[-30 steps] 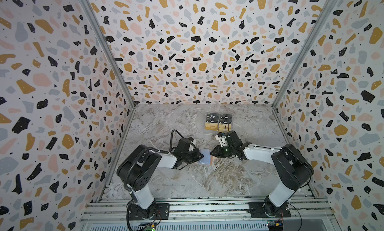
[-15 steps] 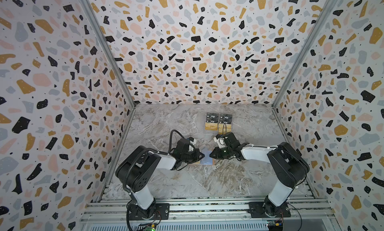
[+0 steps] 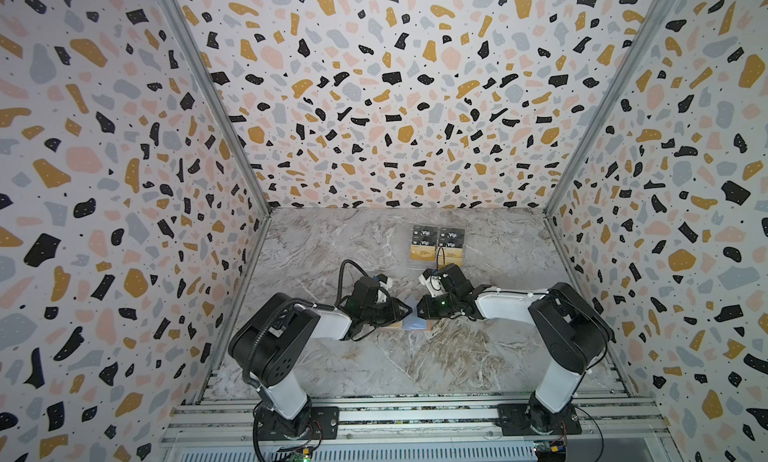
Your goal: Put the credit cards into the card holder
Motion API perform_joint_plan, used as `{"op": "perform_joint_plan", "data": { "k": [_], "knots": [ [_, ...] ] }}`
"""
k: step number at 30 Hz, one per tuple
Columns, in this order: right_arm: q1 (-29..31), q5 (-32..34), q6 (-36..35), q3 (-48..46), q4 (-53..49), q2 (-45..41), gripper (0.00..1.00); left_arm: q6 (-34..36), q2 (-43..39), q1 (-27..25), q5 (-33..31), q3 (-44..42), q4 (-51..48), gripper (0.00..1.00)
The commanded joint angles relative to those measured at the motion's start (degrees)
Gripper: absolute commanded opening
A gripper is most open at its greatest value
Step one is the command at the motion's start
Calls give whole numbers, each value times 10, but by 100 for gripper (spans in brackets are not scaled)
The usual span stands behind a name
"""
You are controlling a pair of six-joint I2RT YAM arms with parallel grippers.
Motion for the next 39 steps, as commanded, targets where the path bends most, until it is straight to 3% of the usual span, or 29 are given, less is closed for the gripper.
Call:
{"op": "perform_joint_plan", "data": {
  "k": [1,7,15,20,31,39],
  "knots": [
    [1,-12,-6,22,2,4,17,38,-30,2,-22,20,-64,41],
    [4,-20,0,21,9,3,17,68,-72,6,-46,27,-140,45],
    [18,-41,10,30,20,10,17,76,-150,44,-83,-13,-176,35],
    [26,-58,21,46,33,29,17,86,-183,59,-116,-19,-204,34],
    [33,-73,68,49,107,69,17,87,-194,56,-109,-30,-204,34],
    [33,-74,71,57,105,71,17,68,-150,28,-102,-19,-156,25]
  ]
}}
